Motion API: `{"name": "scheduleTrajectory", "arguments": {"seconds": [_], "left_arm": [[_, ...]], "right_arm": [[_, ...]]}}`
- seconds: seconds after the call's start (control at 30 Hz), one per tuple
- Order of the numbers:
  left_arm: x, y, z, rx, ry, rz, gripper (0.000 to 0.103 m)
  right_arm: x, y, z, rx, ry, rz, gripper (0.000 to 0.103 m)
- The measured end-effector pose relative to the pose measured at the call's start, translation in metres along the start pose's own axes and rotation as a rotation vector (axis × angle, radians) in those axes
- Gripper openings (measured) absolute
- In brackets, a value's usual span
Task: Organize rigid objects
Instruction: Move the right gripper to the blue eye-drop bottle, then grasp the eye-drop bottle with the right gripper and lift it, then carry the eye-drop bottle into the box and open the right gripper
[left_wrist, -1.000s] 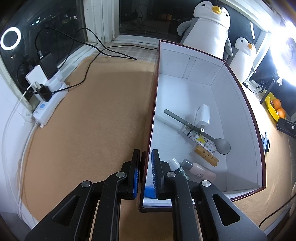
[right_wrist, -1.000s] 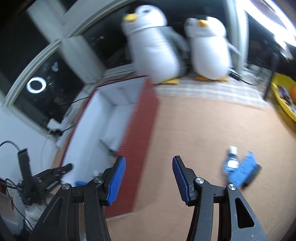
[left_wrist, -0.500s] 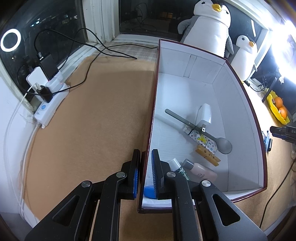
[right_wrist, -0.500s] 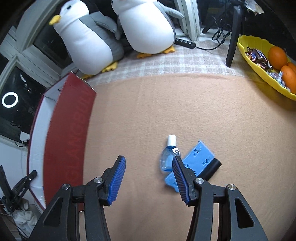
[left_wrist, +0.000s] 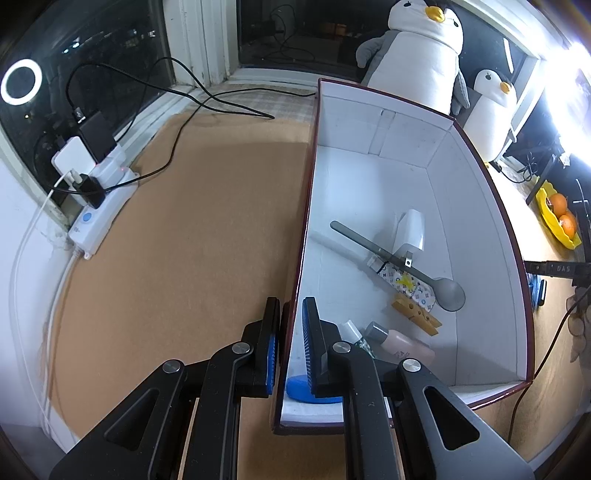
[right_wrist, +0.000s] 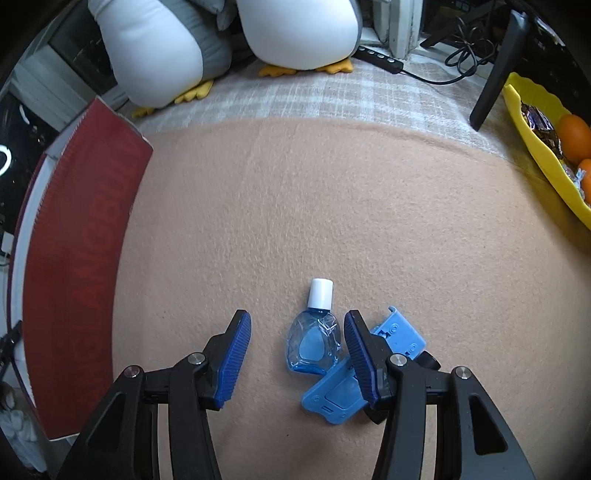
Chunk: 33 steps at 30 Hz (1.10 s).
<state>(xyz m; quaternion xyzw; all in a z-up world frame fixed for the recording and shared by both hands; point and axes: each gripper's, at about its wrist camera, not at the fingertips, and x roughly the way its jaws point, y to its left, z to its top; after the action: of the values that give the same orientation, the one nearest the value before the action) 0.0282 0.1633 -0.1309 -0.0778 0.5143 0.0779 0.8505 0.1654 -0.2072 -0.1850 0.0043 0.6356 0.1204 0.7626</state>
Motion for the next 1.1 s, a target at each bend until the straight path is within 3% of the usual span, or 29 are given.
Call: {"name": "scheduleTrajectory", "arguments": {"seconds": [0.23, 0.37, 0.73, 1.1], "left_arm": [[0.004, -0.003, 0.005, 0.004, 0.007, 0.015, 0.011], [0.005, -0.005, 0.007, 0.005, 0.01, 0.024, 0.011], [0.008, -0.007, 0.011, 0.004, 0.014, 0.039, 0.011], [0.008, -0.007, 0.011, 0.003, 0.013, 0.041, 0.011]], "right_arm": [[0.004, 0.003, -0.004, -0.052, 0.014, -0.041, 0.039], [0.004, 0.003, -0.005, -0.074, 0.007, -0.066, 0.029], [-0.016, -0.001, -0.011, -0.047, -0.053, -0.008, 0.028], [-0.094, 0.078, -0.019, -0.177, -0.225, 0.107, 0.028]]}}
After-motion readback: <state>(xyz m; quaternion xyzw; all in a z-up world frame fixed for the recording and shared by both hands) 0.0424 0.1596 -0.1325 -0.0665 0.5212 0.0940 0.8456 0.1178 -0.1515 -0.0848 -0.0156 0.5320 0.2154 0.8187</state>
